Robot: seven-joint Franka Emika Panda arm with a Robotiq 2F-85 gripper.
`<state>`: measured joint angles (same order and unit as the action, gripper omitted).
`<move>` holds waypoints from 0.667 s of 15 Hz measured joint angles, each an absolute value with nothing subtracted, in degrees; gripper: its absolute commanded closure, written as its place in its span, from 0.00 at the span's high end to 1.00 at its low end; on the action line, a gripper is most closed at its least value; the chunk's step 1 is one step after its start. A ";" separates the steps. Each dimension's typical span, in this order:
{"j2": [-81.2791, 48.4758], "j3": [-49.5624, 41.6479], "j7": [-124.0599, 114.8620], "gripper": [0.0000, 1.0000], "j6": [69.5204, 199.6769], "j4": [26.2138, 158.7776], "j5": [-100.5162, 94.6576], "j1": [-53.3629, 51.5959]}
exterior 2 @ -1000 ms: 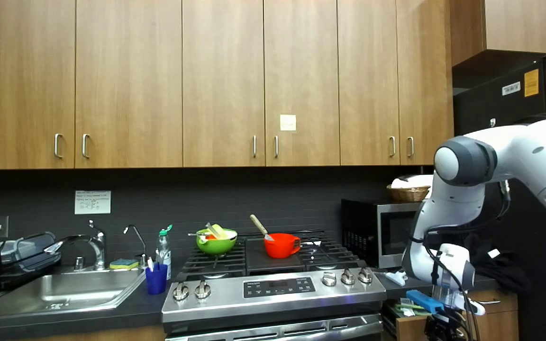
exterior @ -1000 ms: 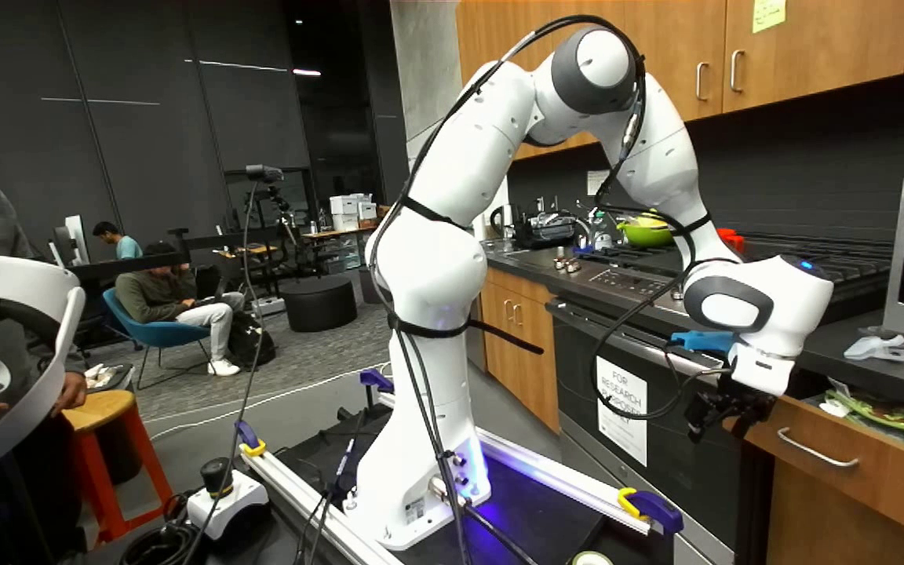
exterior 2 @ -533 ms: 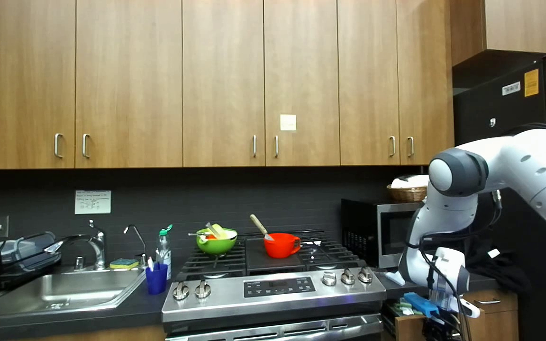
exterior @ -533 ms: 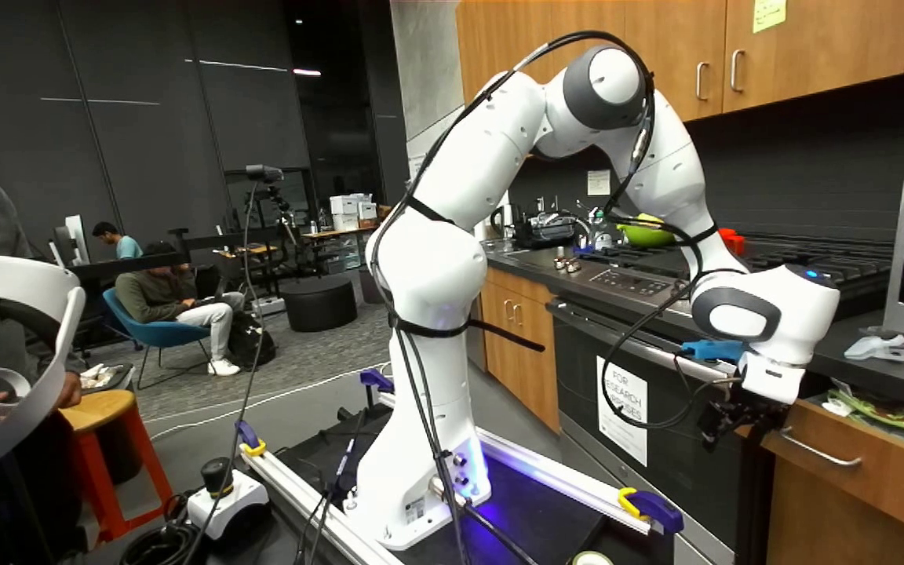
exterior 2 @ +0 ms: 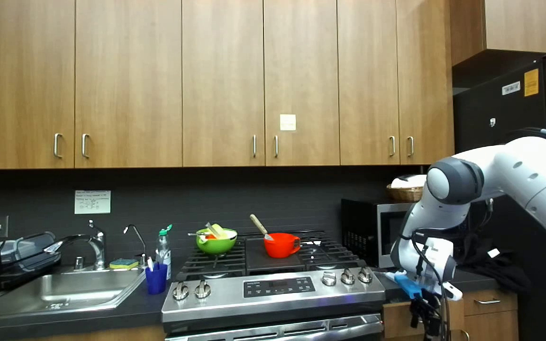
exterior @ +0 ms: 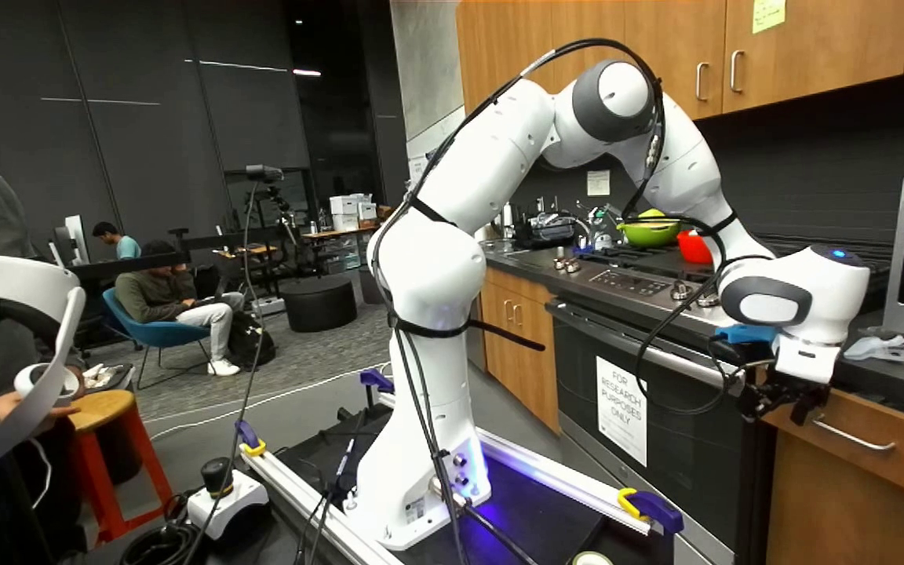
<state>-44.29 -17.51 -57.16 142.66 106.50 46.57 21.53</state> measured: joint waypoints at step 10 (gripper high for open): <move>-48.55 -17.03 -62.74 1.00 141.34 97.66 46.57 23.61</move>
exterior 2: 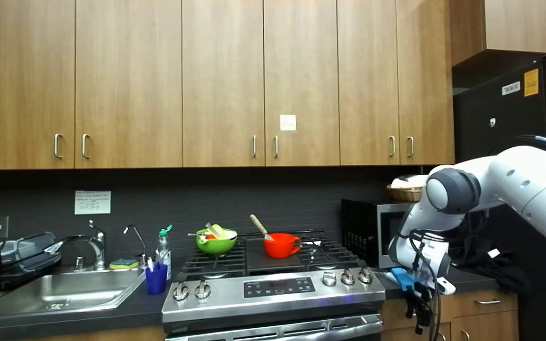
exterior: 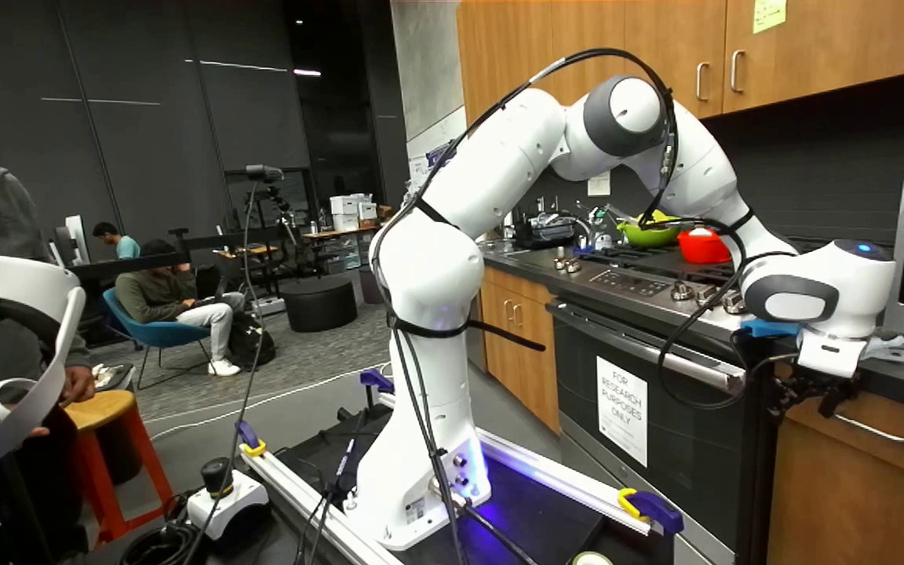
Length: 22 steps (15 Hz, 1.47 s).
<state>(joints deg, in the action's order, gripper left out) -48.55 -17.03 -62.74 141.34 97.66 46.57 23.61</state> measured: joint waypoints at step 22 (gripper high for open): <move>-50.27 -16.97 -71.08 1.00 139.23 95.24 46.24 24.61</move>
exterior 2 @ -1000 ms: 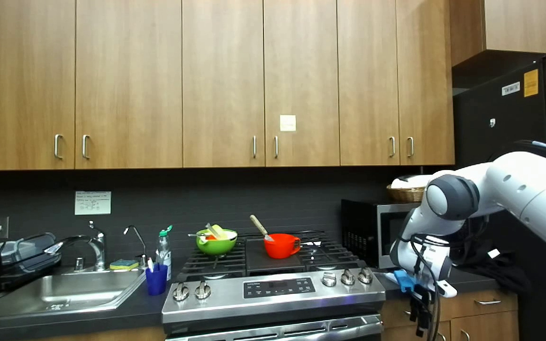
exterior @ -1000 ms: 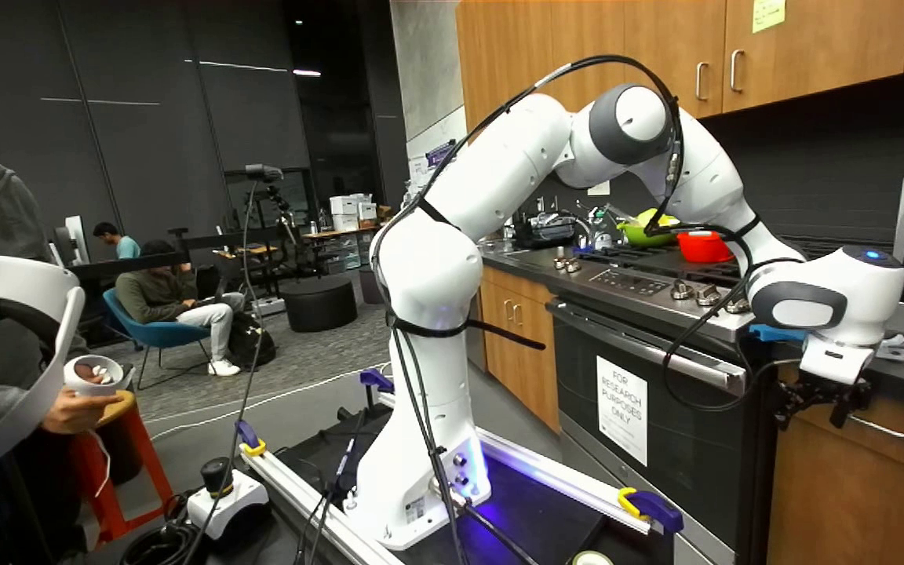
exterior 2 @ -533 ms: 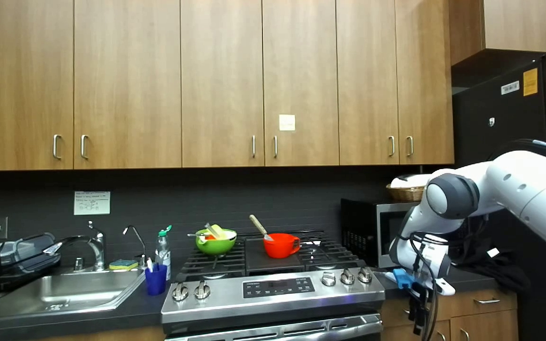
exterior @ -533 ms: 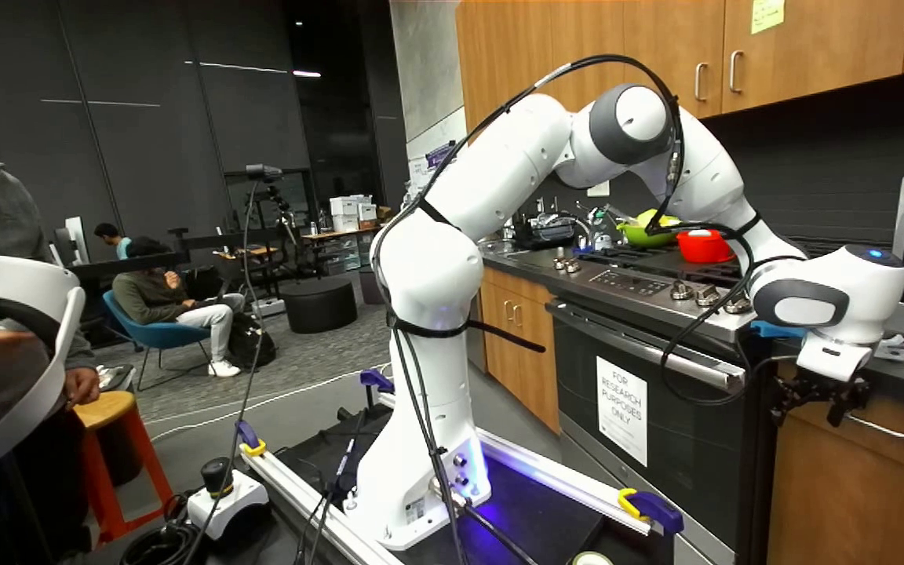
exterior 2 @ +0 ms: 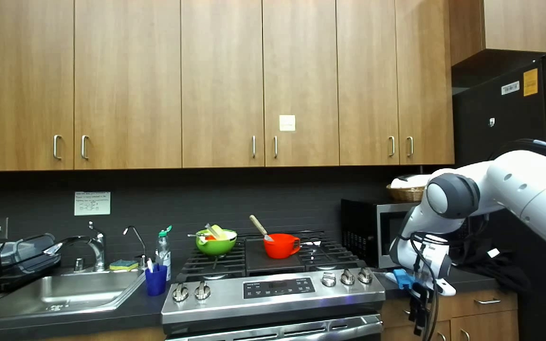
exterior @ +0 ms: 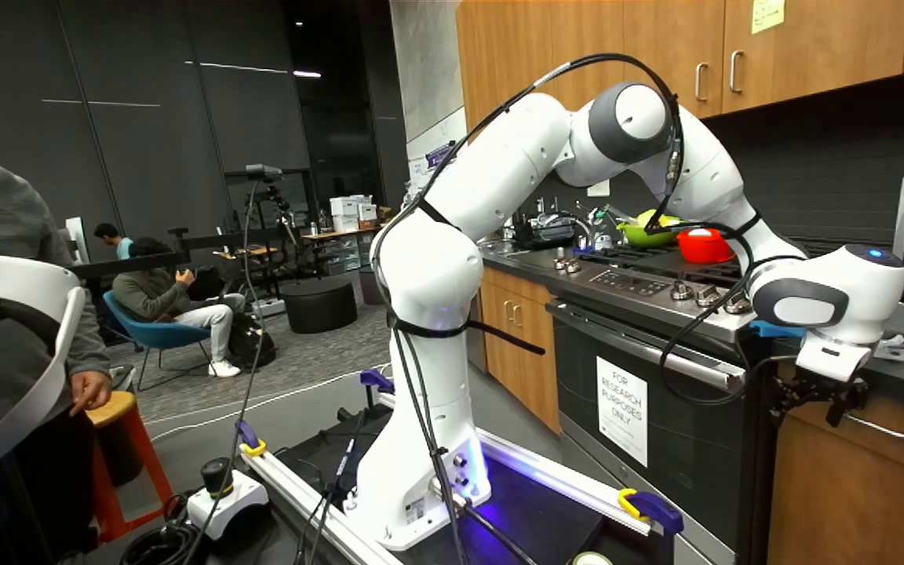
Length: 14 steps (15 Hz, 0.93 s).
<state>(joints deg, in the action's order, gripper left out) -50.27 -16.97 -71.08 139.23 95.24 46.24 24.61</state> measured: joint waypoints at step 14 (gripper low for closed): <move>-40.61 -16.74 -64.52 1.00 152.84 113.71 56.69 24.96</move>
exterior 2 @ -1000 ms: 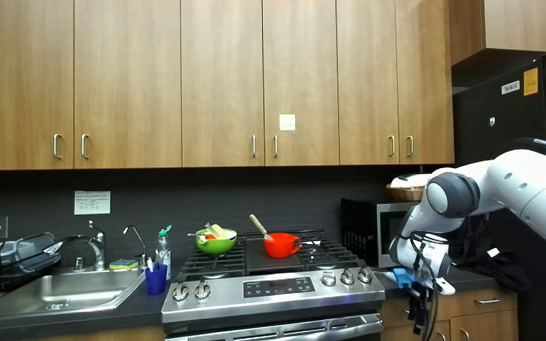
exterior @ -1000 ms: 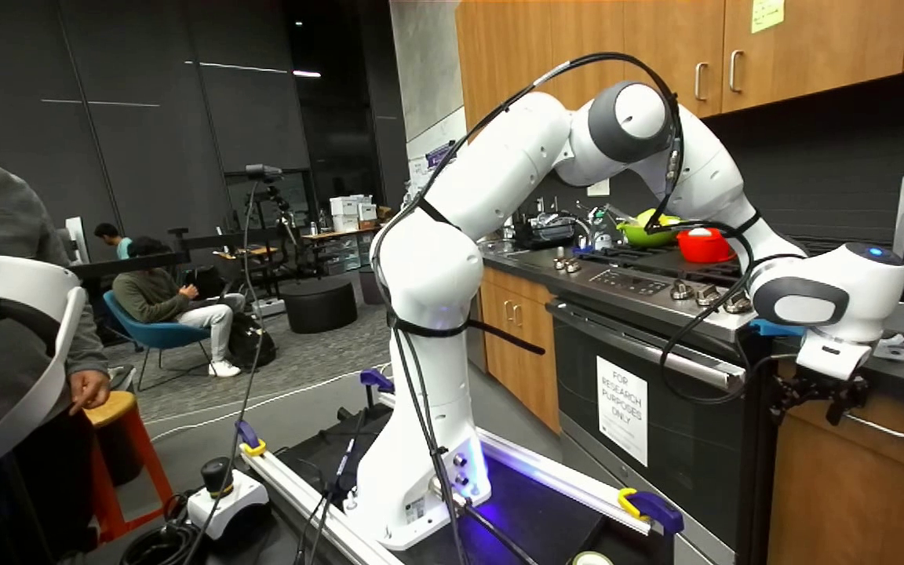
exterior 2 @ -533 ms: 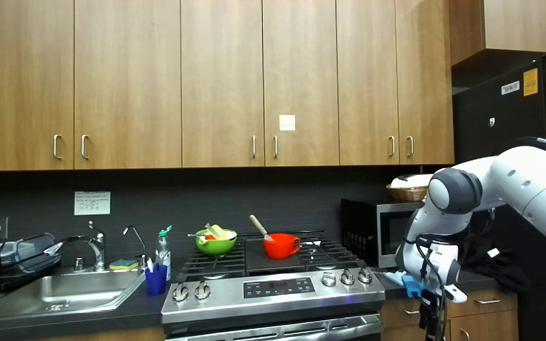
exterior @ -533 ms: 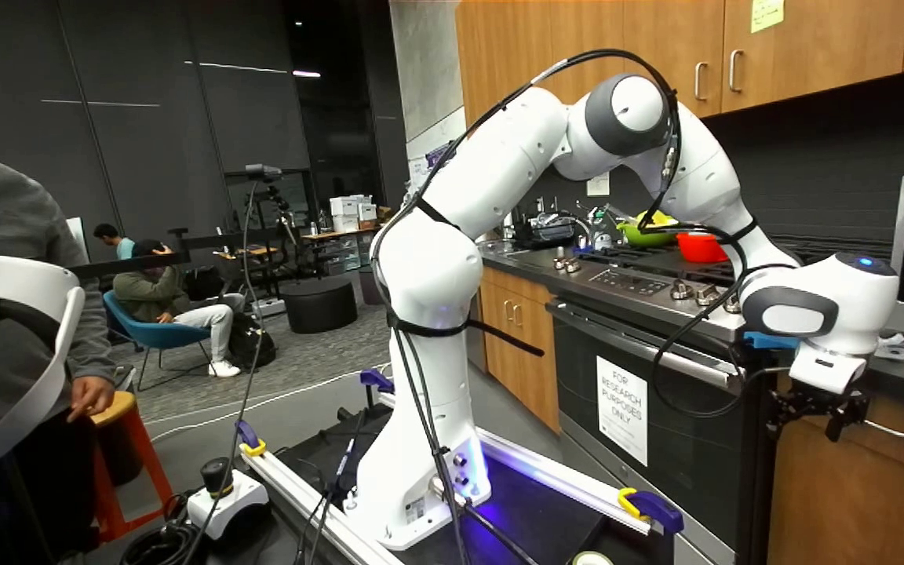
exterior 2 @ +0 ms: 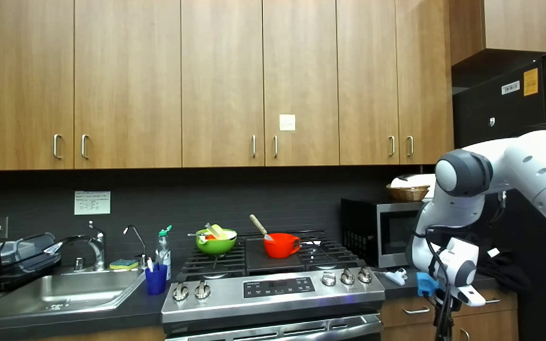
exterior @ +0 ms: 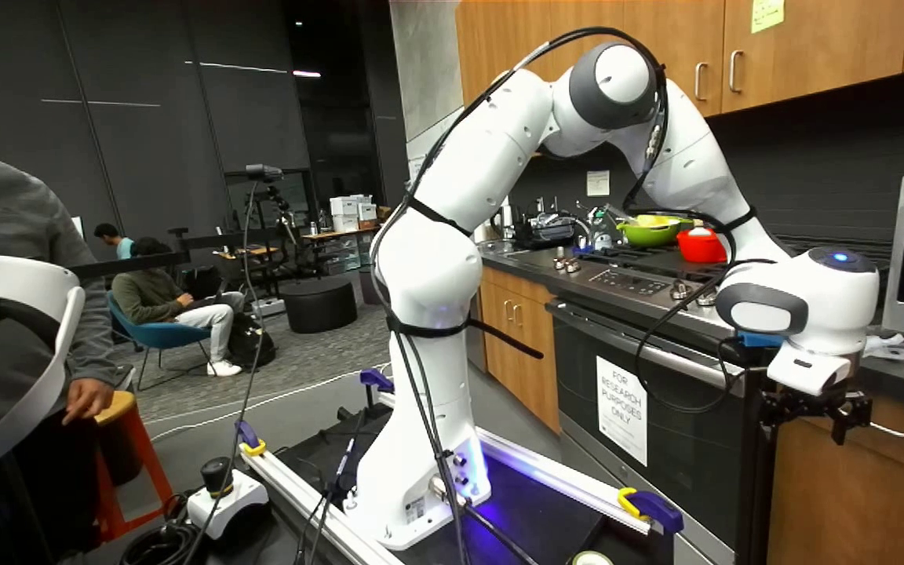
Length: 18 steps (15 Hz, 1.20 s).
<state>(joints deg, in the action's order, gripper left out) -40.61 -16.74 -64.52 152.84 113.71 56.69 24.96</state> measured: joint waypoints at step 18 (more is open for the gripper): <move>-31.02 -14.41 -47.51 1.00 156.75 116.70 90.18 28.22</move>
<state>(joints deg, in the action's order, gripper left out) -31.02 -14.41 -47.51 156.75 116.70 90.18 28.22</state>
